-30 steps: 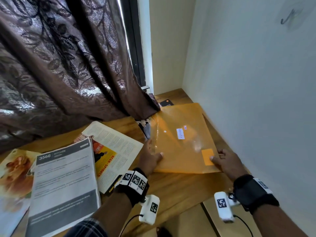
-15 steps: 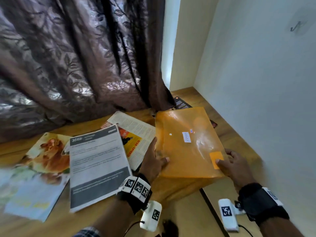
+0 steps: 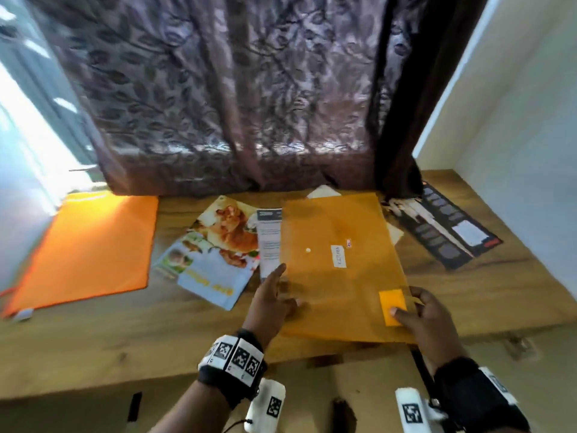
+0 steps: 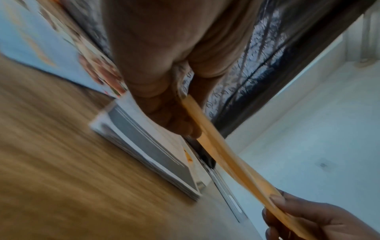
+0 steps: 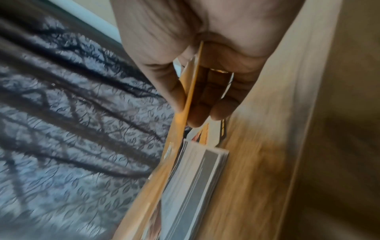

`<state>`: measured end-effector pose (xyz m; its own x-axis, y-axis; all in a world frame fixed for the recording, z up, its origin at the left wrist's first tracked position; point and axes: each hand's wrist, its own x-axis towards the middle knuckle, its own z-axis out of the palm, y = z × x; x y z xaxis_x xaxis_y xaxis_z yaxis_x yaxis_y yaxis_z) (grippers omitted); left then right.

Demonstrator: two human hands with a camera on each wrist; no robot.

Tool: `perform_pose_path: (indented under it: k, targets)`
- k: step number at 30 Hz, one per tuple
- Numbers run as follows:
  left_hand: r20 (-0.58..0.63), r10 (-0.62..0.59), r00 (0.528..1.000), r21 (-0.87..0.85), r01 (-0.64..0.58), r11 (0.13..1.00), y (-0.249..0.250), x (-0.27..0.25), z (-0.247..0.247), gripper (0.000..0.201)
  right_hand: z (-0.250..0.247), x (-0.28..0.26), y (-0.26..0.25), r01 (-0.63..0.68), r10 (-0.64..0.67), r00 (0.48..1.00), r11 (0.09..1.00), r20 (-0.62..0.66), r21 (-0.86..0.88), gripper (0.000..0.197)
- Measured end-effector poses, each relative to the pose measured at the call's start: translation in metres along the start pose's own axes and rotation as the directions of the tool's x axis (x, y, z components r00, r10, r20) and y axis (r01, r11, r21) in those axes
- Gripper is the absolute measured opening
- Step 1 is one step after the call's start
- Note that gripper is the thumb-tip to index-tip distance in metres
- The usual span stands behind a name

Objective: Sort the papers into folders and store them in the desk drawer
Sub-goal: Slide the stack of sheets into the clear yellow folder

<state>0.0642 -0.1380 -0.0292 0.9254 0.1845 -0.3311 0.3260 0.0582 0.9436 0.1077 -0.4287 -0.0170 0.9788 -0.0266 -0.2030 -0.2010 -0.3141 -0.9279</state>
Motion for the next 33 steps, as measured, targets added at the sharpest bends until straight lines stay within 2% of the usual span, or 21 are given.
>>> perform_pose_path:
  k: [2,6,11,14,17,20,22,25,27,28,30,31,32,33]
  targets:
    - [-0.077,-0.026,0.997,-0.062,0.021,0.998,-0.007,-0.006,-0.031,0.065,0.032,-0.002,-0.011,0.022,-0.024,0.998,0.999,0.06,0.027,0.034]
    - [-0.203,0.005,0.979,-0.126,-0.031,0.991,-0.014,-0.011,-0.079,0.061,0.084,0.005,-0.03,0.062,-0.065,0.988,0.998,0.143,0.028,0.034]
    - [-0.316,0.085,0.945,-0.027,-0.098,0.995,-0.01,-0.012,-0.124,0.058,0.133,0.03,-0.043,0.081,-0.057,0.95,0.995,0.308,-0.066,0.04]
    - [-0.337,0.063,0.939,0.053,-0.048,0.997,-0.008,-0.013,-0.154,0.062,0.162,0.038,-0.056,0.119,-0.033,0.935,0.967,0.352,-0.225,0.031]
    - [-0.353,-0.015,0.936,0.109,0.057,0.992,-0.016,-0.01,-0.181,0.066,0.18,0.052,-0.069,0.231,-0.119,0.956,0.868,0.268,-0.439,0.023]
    - [-0.359,-0.09,0.929,0.137,0.147,0.98,-0.028,-0.006,-0.2,0.065,0.199,0.073,-0.082,0.328,-0.197,0.929,0.832,0.314,-0.447,0.02]
    - [-0.362,-0.117,0.925,0.175,0.19,0.966,-0.037,-0.003,-0.208,0.061,0.22,0.081,-0.091,0.465,-0.26,0.858,0.76,0.443,-0.454,0.017]
    - [-0.354,-0.137,0.925,0.17,0.208,0.963,-0.047,0.001,-0.215,0.057,0.264,0.081,-0.107,0.655,-0.306,0.681,0.661,0.666,-0.366,0.025]
    - [-0.358,-0.128,0.925,0.184,0.204,0.962,-0.05,0.003,-0.217,0.054,0.299,0.079,-0.118,0.73,-0.277,0.553,0.616,0.786,-0.297,0.04]
    - [-0.356,-0.119,0.927,0.213,0.205,0.955,-0.052,0.005,-0.218,0.054,0.316,0.076,-0.124,0.781,-0.234,0.48,0.553,0.846,-0.29,0.051]
    - [-0.327,-0.087,0.941,0.305,0.193,0.933,-0.056,0.006,-0.218,0.056,0.342,0.068,-0.131,0.895,-0.058,0.351,0.314,0.935,-0.317,0.067]
    - [-0.305,-0.074,0.95,0.339,0.18,0.923,-0.059,0.007,-0.219,0.057,0.352,0.064,-0.132,0.93,0.044,0.309,0.195,0.95,-0.311,0.07]
    - [-0.285,-0.067,0.956,0.352,0.17,0.92,-0.06,0.008,-0.22,0.058,0.36,0.062,-0.131,0.948,0.123,0.281,0.119,0.952,-0.295,0.07]
    - [-0.277,-0.064,0.959,0.351,0.163,0.922,-0.061,0.009,-0.221,0.057,0.367,0.059,-0.128,0.956,0.171,0.265,0.082,0.949,-0.282,0.069]
